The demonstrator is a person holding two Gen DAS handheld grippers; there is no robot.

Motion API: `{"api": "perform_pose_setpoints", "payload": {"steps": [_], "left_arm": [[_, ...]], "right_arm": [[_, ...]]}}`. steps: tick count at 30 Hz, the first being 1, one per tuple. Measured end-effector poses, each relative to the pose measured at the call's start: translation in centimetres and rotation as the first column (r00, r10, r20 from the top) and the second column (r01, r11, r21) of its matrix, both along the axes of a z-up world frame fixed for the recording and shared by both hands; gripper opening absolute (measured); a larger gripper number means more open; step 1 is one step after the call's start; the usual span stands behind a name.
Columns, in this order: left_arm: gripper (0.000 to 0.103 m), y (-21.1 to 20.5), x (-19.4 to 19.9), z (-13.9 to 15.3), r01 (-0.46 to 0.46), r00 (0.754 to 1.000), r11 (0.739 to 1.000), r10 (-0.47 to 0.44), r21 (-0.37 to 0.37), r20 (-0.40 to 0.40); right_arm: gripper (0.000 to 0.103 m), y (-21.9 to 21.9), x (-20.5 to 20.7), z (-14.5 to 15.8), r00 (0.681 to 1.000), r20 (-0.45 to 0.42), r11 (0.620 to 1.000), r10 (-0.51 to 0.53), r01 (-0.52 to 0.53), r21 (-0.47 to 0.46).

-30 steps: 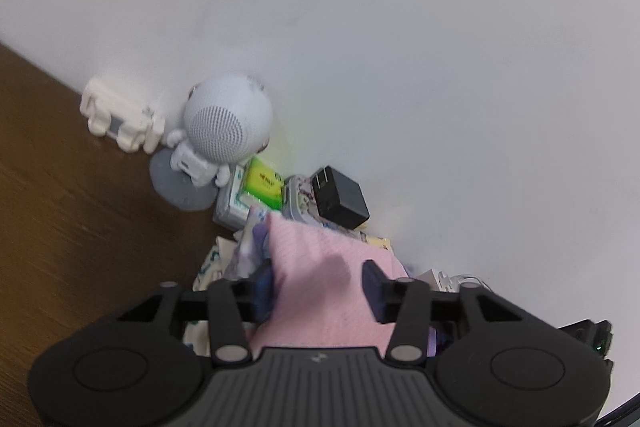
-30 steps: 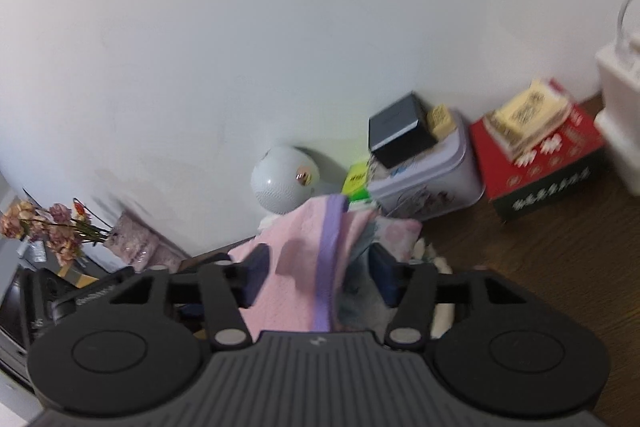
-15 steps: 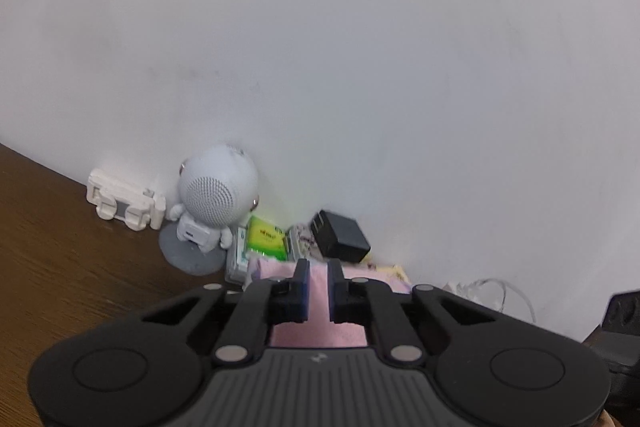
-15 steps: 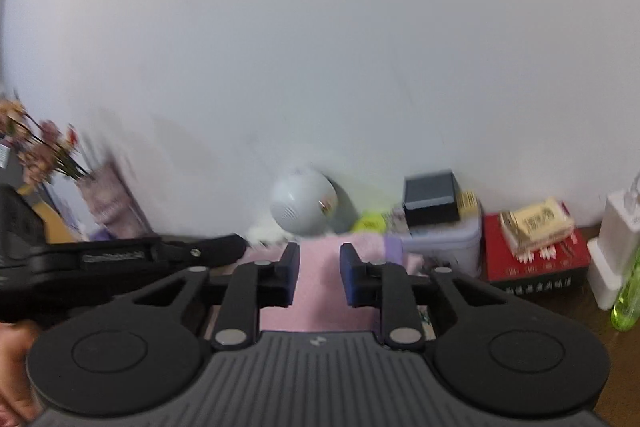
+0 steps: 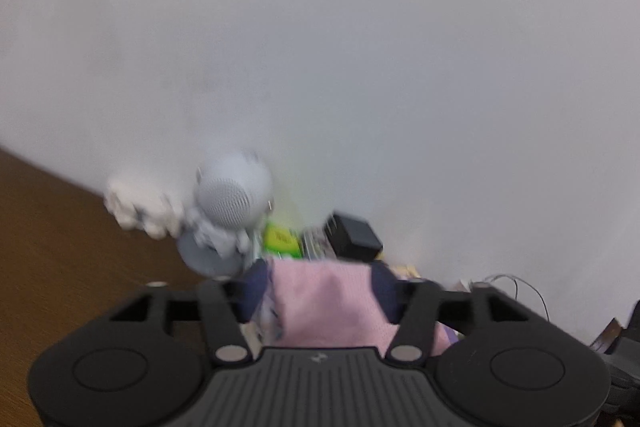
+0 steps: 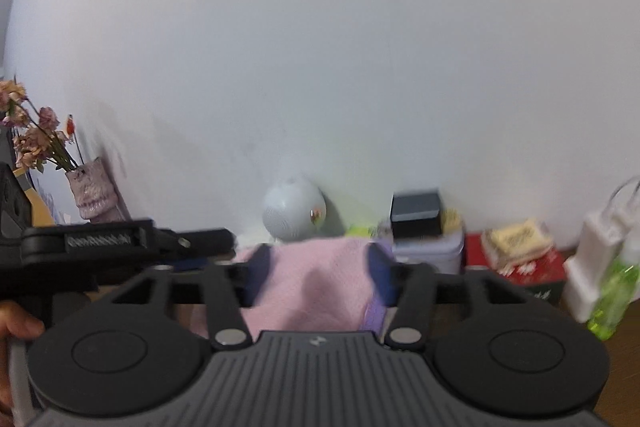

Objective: Fold clothes

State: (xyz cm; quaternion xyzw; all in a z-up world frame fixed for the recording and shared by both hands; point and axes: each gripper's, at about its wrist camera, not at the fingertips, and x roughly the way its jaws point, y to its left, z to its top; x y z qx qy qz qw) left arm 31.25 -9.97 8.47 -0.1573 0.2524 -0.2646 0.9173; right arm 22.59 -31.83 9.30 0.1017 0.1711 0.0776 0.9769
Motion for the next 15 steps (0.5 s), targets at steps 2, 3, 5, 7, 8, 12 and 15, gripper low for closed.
{"api": "perform_pose_setpoints", "payload": {"steps": [2, 3, 5, 7, 8, 12, 15], "left_arm": [[0.091, 1.0, -1.7, 0.6, -0.009, 0.999, 1.0, 0.008, 0.017, 0.05], [0.096, 1.5, -2.7, 0.7, -0.017, 0.997, 1.0, 0.015, 0.024, 0.077], [0.103, 2.5, -4.8, 0.8, -0.033, 0.991, 0.999, 0.027, 0.042, 0.131], [0.103, 3.2, -6.8, 0.6, -0.056, 0.984, 0.995, 0.04, 0.086, 0.176], [0.103, 3.4, -7.8, 0.3, -0.073, 0.981, 0.99, 0.05, 0.117, 0.188], [0.103, 4.3, -11.3, -1.0, -0.119, 0.978, 0.976, 0.083, 0.182, 0.192], [0.103, 5.4, -13.7, -2.2, -0.111, 0.976, 0.973, 0.069, 0.203, 0.205]], "right_arm": [[0.089, 0.6, -1.7, 0.1, 1.0, 0.025, 0.999, 0.007, -0.007, -0.037], [0.092, 0.9, -2.6, 0.2, 0.999, 0.036, 0.998, 0.013, -0.011, -0.055], [0.103, 1.6, -4.3, 0.0, 0.999, 0.047, 0.996, 0.023, -0.019, -0.085], [0.103, 2.3, -5.9, -0.3, 0.998, 0.061, 0.994, 0.031, -0.024, -0.11], [0.103, 2.6, -6.6, -0.4, 0.998, 0.064, 0.994, 0.027, -0.02, -0.111], [0.103, 4.0, -9.2, -1.5, 0.998, 0.055, 0.994, -0.038, 0.044, -0.097], [0.103, 6.2, -10.9, -2.4, 0.983, 0.032, 0.973, -0.18, 0.182, -0.142]]}}
